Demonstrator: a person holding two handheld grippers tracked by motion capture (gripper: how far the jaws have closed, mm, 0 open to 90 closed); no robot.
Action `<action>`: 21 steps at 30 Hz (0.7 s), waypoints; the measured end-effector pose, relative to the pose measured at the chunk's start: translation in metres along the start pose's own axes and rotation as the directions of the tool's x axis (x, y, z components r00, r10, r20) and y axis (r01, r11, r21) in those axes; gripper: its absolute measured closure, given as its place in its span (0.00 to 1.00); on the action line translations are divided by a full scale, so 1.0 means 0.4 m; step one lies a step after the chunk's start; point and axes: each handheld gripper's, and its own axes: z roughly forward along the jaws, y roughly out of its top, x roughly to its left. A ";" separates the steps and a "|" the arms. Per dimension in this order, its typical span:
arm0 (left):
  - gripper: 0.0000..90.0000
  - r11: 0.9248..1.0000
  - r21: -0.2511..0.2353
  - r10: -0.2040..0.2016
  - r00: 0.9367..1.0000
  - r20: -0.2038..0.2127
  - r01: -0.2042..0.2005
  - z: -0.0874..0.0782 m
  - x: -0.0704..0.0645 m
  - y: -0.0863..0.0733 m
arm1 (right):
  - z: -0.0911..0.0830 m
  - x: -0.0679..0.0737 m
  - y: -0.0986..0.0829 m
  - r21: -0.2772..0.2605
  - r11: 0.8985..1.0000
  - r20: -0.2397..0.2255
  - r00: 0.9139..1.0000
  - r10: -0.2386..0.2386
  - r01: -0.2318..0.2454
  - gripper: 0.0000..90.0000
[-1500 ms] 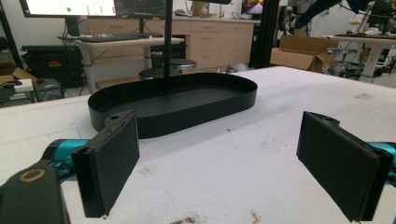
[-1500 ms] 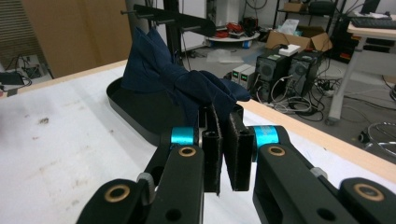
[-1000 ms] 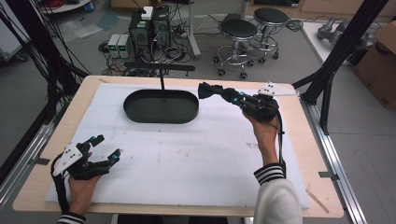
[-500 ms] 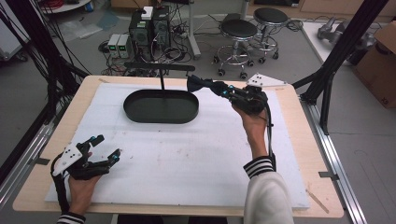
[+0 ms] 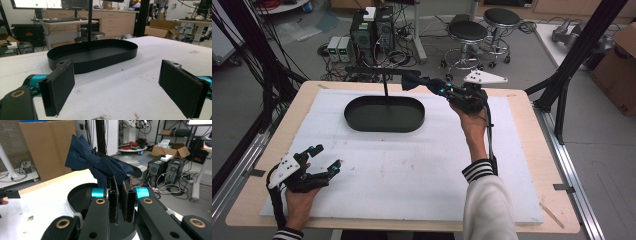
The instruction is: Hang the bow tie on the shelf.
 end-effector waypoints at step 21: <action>0.15 1.000 -0.003 0.000 1.000 0.001 0.000 -0.001 0.002 0.000 | 0.072 0.001 0.040 -0.008 1.000 -0.012 1.000 0.012 -0.012 0.96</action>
